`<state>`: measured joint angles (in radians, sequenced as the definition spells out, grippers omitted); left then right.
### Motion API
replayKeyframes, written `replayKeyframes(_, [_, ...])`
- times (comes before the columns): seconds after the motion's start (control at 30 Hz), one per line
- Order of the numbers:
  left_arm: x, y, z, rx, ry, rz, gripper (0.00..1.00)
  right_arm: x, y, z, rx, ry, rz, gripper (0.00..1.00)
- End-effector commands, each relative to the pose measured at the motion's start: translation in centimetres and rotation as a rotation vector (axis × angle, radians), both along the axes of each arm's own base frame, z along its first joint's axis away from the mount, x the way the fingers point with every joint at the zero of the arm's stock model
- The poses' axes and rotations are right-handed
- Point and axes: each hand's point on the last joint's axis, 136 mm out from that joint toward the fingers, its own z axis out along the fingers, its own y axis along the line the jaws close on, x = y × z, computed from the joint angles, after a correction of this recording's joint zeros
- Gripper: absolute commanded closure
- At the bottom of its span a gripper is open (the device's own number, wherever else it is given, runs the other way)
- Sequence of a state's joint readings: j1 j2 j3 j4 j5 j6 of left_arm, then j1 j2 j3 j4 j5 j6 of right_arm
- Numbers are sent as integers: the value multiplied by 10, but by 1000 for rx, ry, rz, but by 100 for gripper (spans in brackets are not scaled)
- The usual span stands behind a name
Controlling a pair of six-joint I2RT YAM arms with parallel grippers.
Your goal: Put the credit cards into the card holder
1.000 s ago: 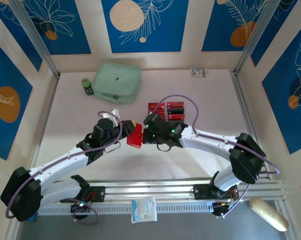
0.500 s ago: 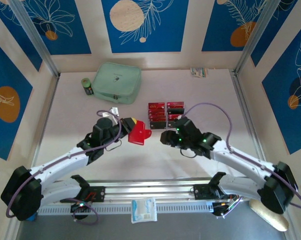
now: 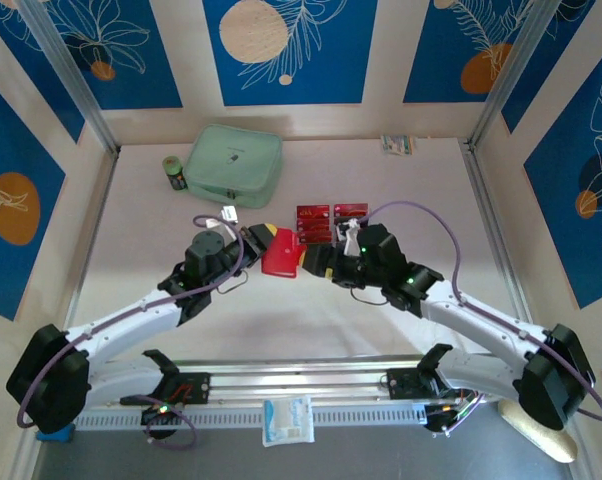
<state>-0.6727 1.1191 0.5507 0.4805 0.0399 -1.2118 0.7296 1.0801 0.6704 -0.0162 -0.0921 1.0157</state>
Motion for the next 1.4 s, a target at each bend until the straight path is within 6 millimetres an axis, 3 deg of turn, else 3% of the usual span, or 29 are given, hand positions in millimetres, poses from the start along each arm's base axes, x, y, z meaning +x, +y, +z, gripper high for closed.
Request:
replayKeyframes(0.0, [4,-6,28,-74,-54,-4,100,7,15,14,87,-14,25,33])
replayKeyframes(0.17, [4,-7,27,-78,-53,-6,100,17,17,6,115,-7,10,56])
replayKeyframes(0.23, [4,-8,27,-79,-53,-8,100,18,15,5,133,-3,3,61])
replayKeyframes(0.63, [4,-12,28,-130,-51,-11,100,21,15,-2,178,23,10,66])
replayKeyframes(1.1, [3,-20,28,-150,-45,-27,100,17,24,22,300,-13,105,66])
replayKeyframes(1.37, [3,-29,21,-152,-30,-45,100,11,28,35,347,-34,161,85])
